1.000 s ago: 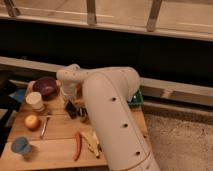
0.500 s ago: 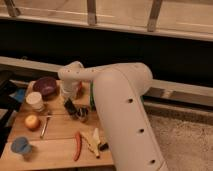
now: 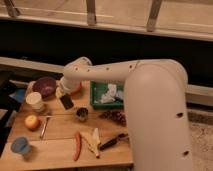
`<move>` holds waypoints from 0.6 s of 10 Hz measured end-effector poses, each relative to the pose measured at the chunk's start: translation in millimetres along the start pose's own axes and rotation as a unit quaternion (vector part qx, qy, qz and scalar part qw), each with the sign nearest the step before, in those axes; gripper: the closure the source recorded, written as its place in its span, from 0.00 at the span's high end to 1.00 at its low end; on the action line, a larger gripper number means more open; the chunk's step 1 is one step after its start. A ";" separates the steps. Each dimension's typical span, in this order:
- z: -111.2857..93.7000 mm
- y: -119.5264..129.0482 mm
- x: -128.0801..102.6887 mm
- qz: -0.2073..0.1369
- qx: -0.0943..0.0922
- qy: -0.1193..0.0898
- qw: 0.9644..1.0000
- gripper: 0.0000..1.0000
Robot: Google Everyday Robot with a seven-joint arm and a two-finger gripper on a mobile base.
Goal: Place eraser in plastic cup
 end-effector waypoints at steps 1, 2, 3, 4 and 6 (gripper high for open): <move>-5.0 19.0 -2.8 -0.031 -0.021 -0.011 0.999 0.00; -9.5 36.2 -4.8 -0.060 -0.041 -0.021 0.997 0.00; -12.5 42.5 -6.4 -0.072 -0.049 -0.026 0.996 0.00; -14.9 47.9 -7.0 -0.082 -0.055 -0.031 0.995 0.00; -13.6 46.4 -6.7 -0.080 -0.056 -0.028 0.995 0.00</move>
